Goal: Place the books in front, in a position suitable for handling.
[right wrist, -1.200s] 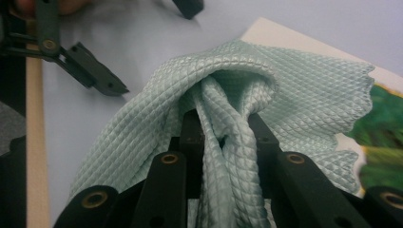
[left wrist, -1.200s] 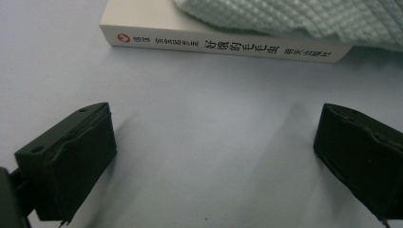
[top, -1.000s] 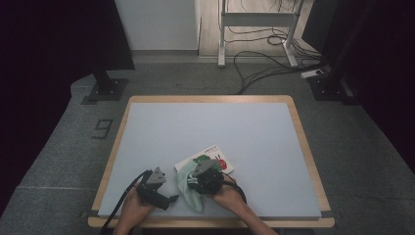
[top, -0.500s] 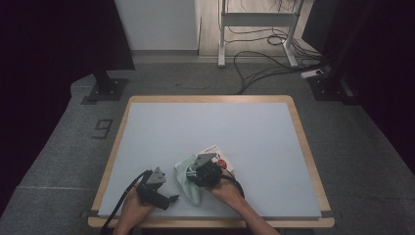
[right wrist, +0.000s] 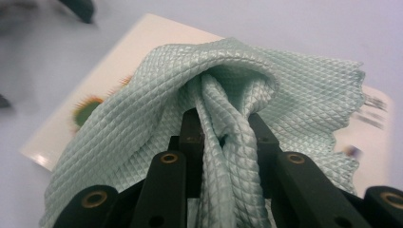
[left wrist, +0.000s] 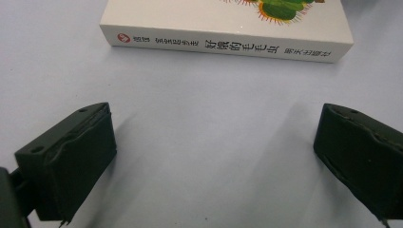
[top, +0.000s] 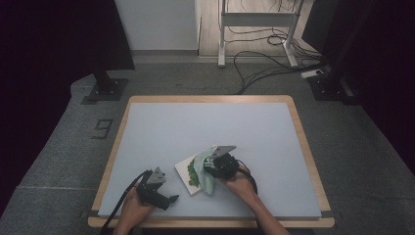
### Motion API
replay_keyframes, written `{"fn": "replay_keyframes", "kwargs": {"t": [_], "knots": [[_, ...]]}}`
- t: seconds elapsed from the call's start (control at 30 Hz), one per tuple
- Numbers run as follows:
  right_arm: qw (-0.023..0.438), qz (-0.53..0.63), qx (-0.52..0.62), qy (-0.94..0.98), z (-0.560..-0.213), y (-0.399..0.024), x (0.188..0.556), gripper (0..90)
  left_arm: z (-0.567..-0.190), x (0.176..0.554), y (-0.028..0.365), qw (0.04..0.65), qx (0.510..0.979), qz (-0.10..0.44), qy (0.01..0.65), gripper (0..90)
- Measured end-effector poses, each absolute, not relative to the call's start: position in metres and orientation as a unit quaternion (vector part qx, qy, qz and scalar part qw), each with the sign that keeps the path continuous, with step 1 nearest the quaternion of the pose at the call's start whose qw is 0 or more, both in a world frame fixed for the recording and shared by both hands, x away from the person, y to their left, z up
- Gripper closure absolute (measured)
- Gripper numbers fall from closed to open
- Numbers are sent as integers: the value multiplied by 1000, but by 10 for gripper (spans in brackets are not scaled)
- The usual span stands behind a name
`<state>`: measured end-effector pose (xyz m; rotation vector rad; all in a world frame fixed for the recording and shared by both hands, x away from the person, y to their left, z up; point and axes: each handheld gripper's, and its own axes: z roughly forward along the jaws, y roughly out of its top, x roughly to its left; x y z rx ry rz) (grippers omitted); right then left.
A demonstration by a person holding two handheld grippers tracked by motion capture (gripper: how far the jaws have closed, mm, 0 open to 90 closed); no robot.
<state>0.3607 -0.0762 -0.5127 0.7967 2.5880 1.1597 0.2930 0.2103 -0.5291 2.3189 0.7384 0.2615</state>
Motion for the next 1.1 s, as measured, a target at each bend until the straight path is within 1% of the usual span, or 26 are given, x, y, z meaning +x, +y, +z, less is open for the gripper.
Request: {"fn": "replay_keyframes", "kwargs": {"t": [0.13,0.2,0.47,0.87,1.1], "knots": [[103,389,282,871,-513,-88,365,725,-529,293,210,340,891,101,284,0],[115,382,287,871,-513,-93,366,724,-529,293,210,340,891,101,284,0],[118,380,314,862,-514,-117,374,724,-529,293,210,340,891,100,284,0],[131,371,335,856,-513,-127,383,724,-529,293,210,340,891,100,284,0],[141,367,343,853,-513,-126,393,724,-529,293,210,340,891,100,284,0]]}}
